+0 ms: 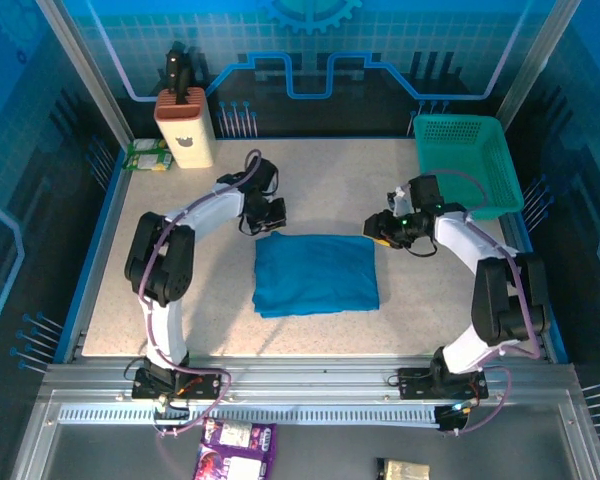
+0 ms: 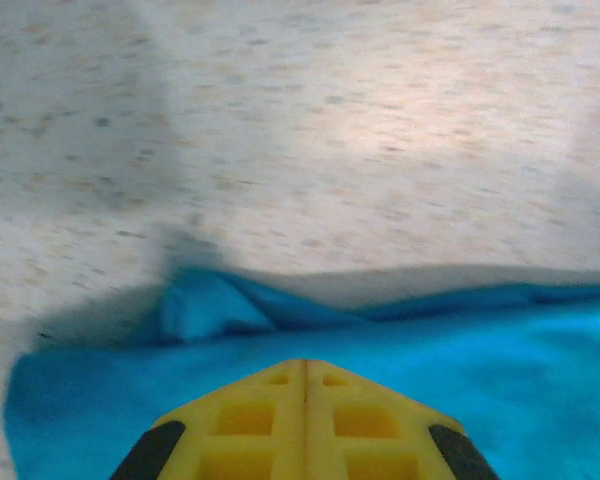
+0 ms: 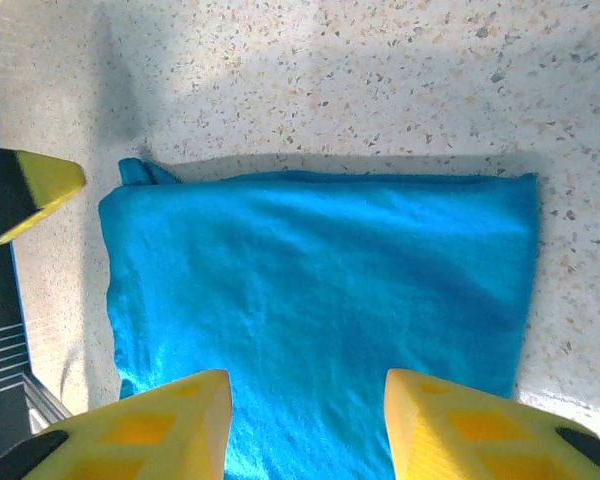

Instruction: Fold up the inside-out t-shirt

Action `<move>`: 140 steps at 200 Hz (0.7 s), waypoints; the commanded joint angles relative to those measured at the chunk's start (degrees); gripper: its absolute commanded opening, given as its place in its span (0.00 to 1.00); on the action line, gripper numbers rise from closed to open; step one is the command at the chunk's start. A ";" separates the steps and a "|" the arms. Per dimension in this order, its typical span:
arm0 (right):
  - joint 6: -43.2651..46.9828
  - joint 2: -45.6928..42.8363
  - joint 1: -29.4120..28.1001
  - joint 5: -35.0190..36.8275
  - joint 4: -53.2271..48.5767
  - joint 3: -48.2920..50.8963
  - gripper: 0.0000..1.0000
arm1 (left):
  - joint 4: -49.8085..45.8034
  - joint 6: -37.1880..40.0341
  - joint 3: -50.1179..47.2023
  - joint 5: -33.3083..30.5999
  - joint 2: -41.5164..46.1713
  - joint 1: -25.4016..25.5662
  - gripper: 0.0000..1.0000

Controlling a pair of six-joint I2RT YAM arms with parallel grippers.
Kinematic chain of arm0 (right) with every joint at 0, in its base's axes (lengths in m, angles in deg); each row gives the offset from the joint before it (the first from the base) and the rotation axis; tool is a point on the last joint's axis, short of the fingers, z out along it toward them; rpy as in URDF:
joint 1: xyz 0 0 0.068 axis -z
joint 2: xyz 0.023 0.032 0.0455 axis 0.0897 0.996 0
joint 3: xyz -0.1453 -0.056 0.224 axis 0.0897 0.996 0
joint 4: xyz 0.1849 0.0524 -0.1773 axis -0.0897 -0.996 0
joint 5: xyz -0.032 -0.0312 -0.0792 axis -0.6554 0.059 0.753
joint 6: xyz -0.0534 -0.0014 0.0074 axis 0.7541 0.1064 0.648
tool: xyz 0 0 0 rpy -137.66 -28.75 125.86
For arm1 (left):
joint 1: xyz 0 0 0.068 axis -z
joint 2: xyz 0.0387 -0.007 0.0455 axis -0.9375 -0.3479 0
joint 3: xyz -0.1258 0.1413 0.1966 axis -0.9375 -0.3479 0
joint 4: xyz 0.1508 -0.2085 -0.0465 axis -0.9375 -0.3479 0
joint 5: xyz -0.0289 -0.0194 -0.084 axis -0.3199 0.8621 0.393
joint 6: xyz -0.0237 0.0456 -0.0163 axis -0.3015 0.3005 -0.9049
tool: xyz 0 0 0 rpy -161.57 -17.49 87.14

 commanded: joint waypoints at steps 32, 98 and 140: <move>4.39 -1.76 0.59 4.83 -6.36 1.36 0.46 | -4.76 -10.02 1.05 -5.67 5.06 11.21 0.06; 5.73 -1.87 0.50 6.45 -6.68 1.46 0.46 | -7.08 -19.66 -1.14 -11.20 3.18 19.14 0.12; 5.94 -1.36 0.64 6.02 -6.46 1.39 0.46 | -12.43 -22.50 1.71 -11.97 -1.26 21.75 0.08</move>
